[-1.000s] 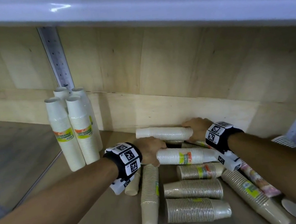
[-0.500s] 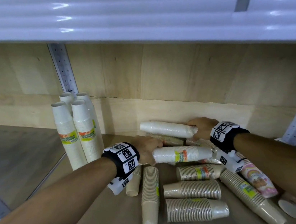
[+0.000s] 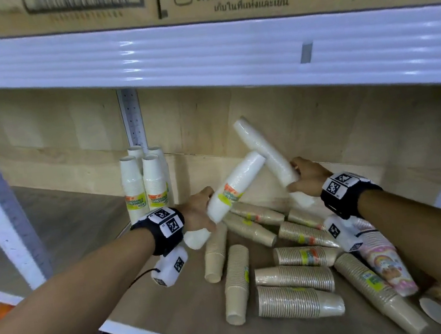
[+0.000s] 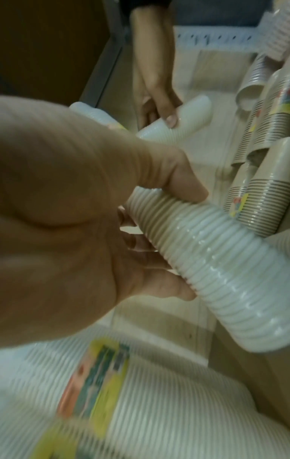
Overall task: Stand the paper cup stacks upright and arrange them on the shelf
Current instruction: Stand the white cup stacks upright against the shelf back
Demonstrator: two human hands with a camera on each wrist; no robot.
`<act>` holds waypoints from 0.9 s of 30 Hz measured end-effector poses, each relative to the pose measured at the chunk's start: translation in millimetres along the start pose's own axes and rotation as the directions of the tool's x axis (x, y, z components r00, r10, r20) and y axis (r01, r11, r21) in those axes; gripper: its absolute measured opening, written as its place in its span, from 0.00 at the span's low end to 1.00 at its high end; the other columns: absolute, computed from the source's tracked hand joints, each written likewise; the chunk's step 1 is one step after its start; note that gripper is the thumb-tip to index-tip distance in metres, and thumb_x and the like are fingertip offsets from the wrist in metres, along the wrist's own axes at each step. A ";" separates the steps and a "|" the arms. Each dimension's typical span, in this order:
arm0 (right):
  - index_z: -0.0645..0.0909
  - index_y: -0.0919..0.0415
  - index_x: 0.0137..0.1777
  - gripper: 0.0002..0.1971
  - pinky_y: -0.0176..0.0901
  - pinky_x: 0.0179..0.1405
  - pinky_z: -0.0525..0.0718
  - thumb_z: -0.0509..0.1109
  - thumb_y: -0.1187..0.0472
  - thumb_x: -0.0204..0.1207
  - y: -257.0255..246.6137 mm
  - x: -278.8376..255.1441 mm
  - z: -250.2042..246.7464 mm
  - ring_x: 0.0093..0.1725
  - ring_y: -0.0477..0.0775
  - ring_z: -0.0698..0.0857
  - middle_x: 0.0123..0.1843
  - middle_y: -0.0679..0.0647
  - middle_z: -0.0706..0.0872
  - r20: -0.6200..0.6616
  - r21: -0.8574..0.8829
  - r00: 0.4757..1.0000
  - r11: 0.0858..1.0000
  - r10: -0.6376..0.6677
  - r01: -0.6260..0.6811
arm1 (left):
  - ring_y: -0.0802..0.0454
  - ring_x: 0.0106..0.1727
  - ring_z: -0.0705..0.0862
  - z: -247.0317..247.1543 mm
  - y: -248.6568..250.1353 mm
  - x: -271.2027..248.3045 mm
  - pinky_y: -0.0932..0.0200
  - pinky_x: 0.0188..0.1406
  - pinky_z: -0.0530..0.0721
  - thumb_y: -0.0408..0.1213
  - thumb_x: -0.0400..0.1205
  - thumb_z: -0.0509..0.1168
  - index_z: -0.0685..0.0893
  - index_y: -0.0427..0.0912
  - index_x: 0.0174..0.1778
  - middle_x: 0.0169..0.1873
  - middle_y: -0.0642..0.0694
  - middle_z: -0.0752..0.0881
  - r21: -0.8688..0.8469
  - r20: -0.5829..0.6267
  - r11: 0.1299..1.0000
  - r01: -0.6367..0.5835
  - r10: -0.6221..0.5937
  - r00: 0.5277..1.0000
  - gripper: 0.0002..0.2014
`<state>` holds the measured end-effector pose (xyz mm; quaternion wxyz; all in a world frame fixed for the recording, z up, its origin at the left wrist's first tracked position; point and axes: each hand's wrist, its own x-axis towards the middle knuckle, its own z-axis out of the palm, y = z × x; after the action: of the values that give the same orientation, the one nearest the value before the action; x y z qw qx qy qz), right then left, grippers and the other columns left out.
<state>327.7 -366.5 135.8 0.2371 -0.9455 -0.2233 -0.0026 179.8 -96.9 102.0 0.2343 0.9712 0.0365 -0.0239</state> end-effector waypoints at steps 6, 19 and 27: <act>0.72 0.58 0.60 0.26 0.44 0.39 0.75 0.80 0.57 0.67 -65.9 -9.7 19.9 0.51 0.57 0.82 0.55 0.52 0.81 0.010 0.091 0.997 0.993 -0.077 0.076 | 0.46 0.59 0.82 -18.8 -17.9 -34.3 0.45 0.59 0.83 0.35 0.66 0.80 0.71 0.47 0.67 0.57 0.49 0.83 -0.187 -0.169 0.982 0.032 -0.064 0.984 0.35; 0.73 0.58 0.64 0.32 0.51 0.54 0.87 0.82 0.59 0.59 -197.2 -36.6 113.5 0.56 0.57 0.84 0.59 0.53 0.83 0.094 0.394 0.980 0.911 -0.174 0.124 | 0.46 0.53 0.85 -37.9 -79.1 -94.9 0.58 0.35 0.86 0.33 0.67 0.82 0.71 0.46 0.69 0.54 0.48 0.84 -0.417 -0.317 0.896 0.153 -0.301 0.899 0.37; 0.72 0.61 0.68 0.33 0.44 0.55 0.79 0.82 0.66 0.64 -216.6 -41.0 168.7 0.62 0.58 0.83 0.63 0.55 0.83 0.198 0.446 0.965 0.893 -0.172 0.068 | 0.47 0.56 0.85 -19.7 -118.8 -101.0 0.43 0.57 0.87 0.33 0.68 0.81 0.77 0.48 0.62 0.53 0.51 0.86 -0.476 -0.319 0.846 0.241 -0.422 0.849 0.28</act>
<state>182.1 -137.3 78.4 0.4139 -0.8465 -0.3028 0.1432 70.0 11.6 72.1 0.4157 0.8587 0.2604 0.1485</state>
